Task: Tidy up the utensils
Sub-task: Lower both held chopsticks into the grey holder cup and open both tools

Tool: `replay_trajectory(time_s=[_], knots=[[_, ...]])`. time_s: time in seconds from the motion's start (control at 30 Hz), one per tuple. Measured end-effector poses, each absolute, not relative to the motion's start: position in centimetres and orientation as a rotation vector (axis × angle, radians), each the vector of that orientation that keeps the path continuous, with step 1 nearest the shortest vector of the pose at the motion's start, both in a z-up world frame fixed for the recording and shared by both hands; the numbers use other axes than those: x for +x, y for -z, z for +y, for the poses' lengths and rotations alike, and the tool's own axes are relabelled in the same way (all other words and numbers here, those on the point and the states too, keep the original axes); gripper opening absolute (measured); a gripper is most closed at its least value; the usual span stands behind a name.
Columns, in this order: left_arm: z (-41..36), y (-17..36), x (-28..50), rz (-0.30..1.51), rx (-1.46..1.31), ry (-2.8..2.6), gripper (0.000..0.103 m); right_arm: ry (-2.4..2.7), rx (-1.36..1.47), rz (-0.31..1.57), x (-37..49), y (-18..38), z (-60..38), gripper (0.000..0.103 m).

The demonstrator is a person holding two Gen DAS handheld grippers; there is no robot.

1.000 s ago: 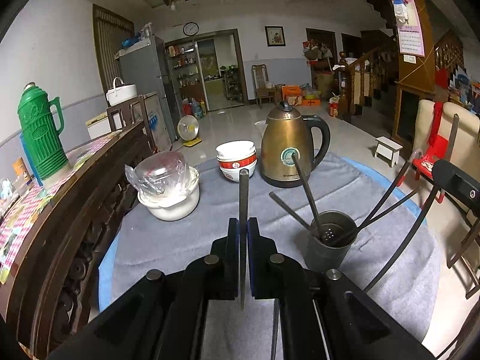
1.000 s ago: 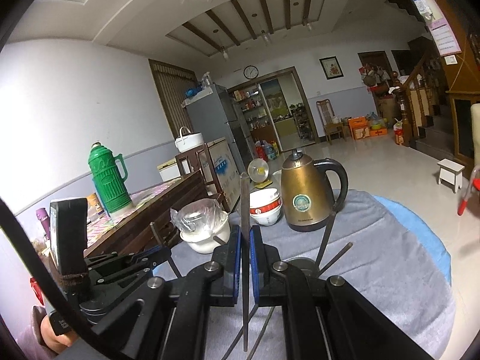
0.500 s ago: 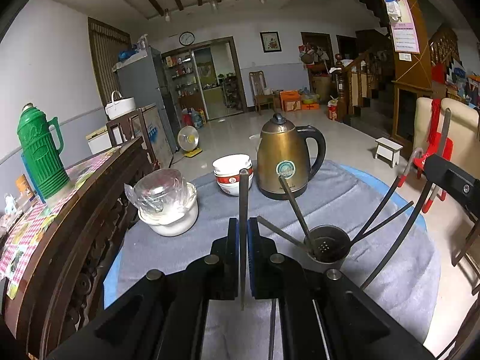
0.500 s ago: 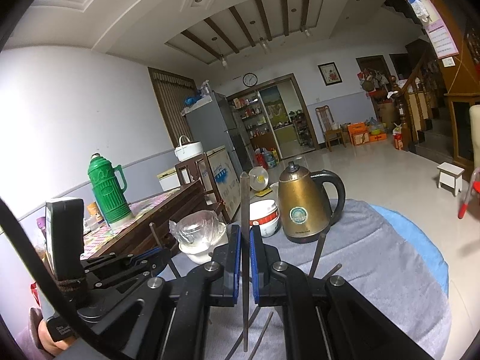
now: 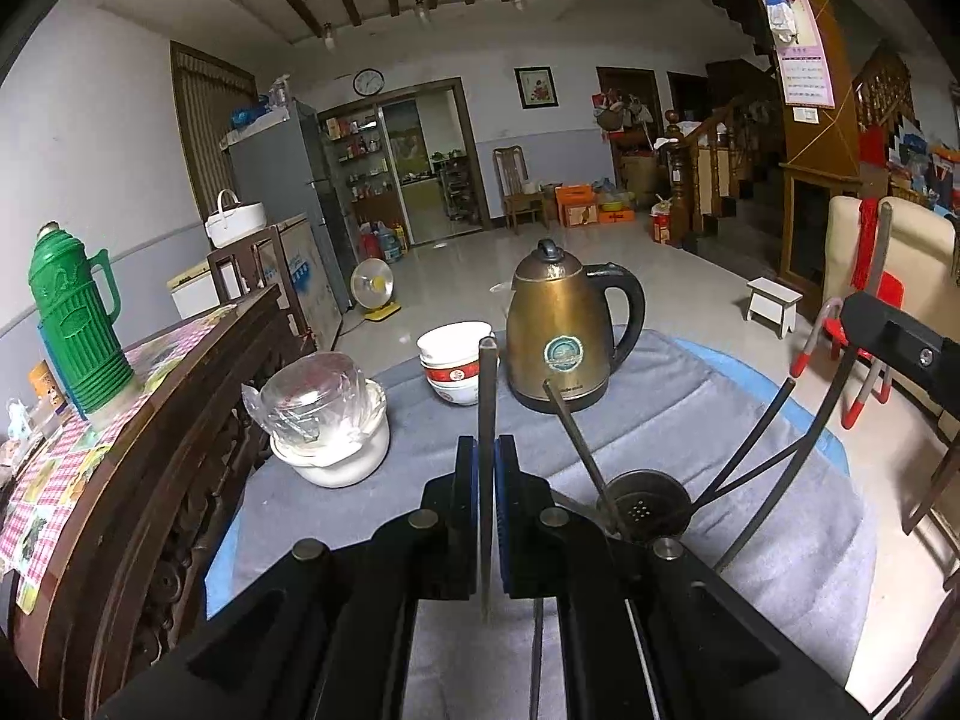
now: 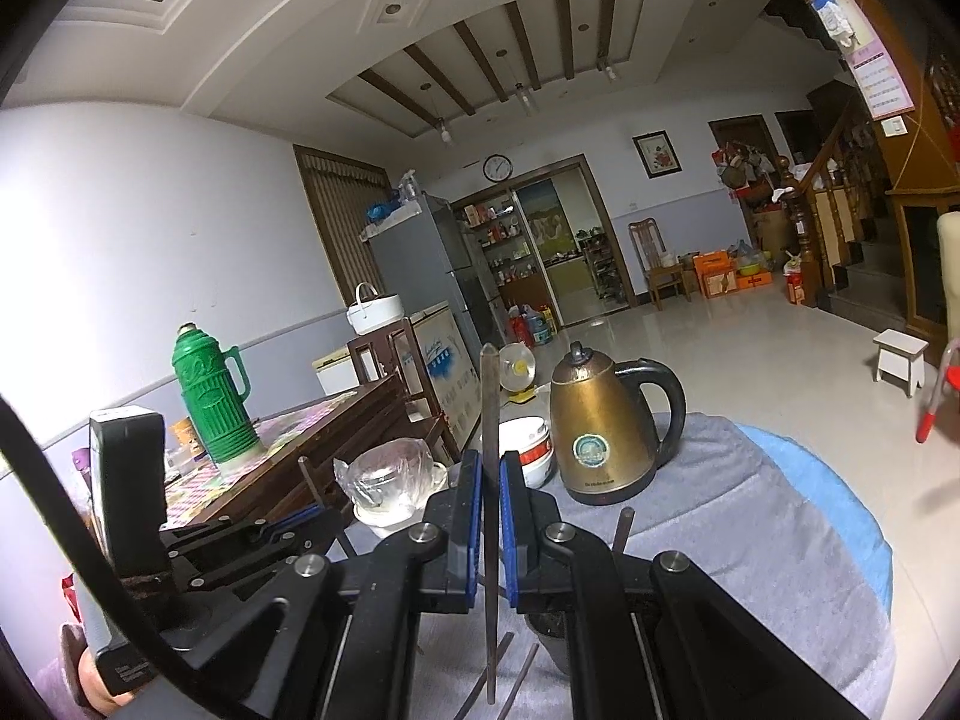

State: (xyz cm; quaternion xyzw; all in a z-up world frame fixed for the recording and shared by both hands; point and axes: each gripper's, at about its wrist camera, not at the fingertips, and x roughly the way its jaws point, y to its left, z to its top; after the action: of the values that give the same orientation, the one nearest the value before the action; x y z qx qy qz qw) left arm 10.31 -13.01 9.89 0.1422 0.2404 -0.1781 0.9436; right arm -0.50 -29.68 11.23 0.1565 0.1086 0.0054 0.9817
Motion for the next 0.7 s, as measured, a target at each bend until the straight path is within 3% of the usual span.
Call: replay_trajectory(time_s=[0.7], knots=[[-14.4, -14.3, 13.3, 0.471, -0.001, 0.532, 0.005, 0.166, 0.263, 0.163, 3.5, -11.2, -31.8, 0.006]])
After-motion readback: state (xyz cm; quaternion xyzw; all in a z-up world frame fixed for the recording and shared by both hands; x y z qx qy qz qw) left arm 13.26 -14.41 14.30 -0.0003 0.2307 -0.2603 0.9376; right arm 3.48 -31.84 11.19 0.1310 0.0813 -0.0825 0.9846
